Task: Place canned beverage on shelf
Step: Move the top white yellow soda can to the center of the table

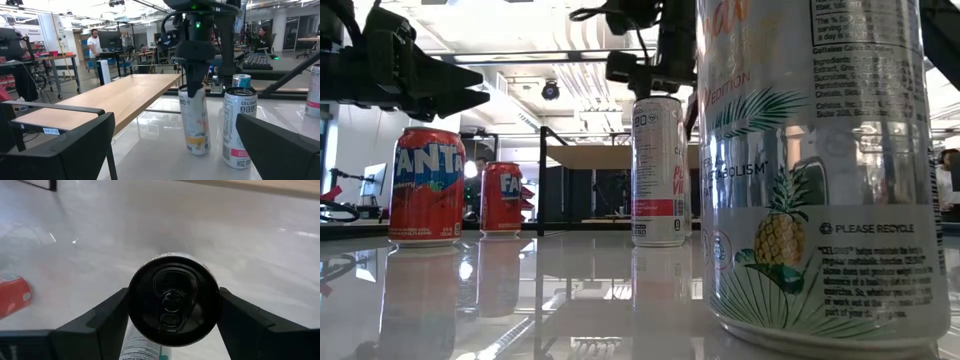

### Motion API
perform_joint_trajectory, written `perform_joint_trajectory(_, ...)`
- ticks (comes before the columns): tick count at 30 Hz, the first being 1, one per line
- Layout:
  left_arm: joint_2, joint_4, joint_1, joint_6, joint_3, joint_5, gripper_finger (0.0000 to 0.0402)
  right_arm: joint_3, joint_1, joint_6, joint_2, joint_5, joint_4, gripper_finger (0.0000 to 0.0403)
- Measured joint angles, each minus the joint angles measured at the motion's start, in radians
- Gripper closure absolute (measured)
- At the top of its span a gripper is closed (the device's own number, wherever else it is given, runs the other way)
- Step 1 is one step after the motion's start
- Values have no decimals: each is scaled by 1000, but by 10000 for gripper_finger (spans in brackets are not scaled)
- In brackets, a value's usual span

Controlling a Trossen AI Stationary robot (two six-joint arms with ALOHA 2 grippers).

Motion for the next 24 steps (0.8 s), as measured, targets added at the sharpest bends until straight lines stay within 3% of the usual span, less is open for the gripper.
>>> perform_joint_trajectory(11,0,0,0,0,0,0,2,15,0,1,15,10,5,149)
perform_joint_trajectory(24,0,0,0,0,0,0,2,14,7,46,-15,-8,-39,66)
